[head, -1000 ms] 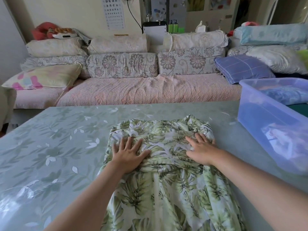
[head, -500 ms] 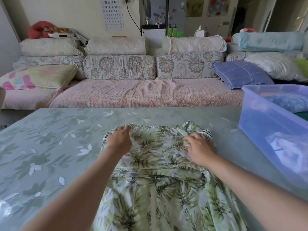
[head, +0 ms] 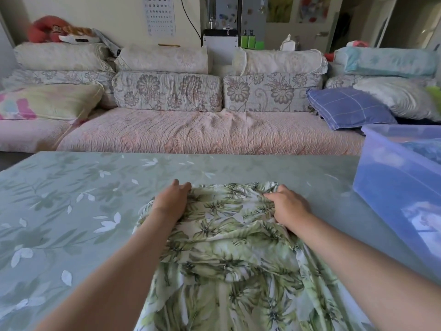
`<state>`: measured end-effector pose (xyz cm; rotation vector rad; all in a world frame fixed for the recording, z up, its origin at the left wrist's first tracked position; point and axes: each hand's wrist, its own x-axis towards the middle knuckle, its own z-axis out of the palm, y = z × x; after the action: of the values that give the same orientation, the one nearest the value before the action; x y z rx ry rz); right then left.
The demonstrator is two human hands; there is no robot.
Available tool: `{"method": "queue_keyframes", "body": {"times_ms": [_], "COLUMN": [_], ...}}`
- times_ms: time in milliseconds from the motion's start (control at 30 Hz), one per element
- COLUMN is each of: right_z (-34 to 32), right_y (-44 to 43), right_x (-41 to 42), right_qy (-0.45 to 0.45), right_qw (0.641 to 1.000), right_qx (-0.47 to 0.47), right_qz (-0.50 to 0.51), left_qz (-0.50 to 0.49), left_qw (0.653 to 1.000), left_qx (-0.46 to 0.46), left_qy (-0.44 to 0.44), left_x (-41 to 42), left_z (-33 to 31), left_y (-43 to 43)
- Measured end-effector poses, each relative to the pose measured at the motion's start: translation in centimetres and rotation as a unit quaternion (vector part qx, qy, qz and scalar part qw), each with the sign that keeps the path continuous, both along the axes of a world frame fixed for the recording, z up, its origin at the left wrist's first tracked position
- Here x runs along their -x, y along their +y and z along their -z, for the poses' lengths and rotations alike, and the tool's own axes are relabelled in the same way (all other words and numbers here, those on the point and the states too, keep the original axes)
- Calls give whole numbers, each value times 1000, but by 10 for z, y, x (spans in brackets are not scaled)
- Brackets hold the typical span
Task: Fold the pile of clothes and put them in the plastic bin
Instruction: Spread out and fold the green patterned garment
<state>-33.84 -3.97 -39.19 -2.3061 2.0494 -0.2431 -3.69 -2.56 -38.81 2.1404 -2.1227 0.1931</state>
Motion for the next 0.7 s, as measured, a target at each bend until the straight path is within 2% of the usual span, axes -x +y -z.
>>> {"method": "queue_keyframes", "body": {"times_ms": [67, 167, 267, 300, 333, 367, 400, 433, 500, 567, 633, 700], "right_z": [-4, -17, -28, -30, -32, -33, -34, -31, -24, -17, -8, 0], "right_y": [-7, -21, -44, -51, -57, -60, -59, -59, -47, -28, -10, 2], "right_x": [-3, -15, -20, -21, -22, -24, -28, -32, -48, -63, -66, -58], "right_qy": [33, 126, 189, 204, 219, 232, 230, 187, 50, -34, -29, 25], "right_qw": [999, 989, 972, 967, 963, 960, 963, 975, 997, 994, 986, 984], "right_qx": [18, 74, 130, 142, 147, 146, 138, 115, 44, -55, -138, -153], "right_qz": [-2, -28, -48, -55, -53, -49, -40, -34, -49, -85, -93, -88], "left_qz": [-5, -23, -63, -80, -88, -82, -66, -39, 23, 57, 64, 60], "left_qw": [999, 995, 981, 976, 978, 986, 993, 997, 998, 996, 993, 989], "left_qx": [32, 96, 134, 110, 64, 15, -19, -24, -19, -46, -102, -133], "left_qy": [-1, 13, 128, 170, 176, 143, 98, 67, 55, 47, 7, -6], "left_x": [1, 0, -3, -4, -4, -1, 2, 6, 15, 24, 29, 25], "left_z": [-4, -10, -11, -11, -10, -9, -9, -8, -11, -9, 0, 10], "left_y": [-7, -21, -36, -40, -43, -43, -42, -42, -37, -27, -16, -4]}}
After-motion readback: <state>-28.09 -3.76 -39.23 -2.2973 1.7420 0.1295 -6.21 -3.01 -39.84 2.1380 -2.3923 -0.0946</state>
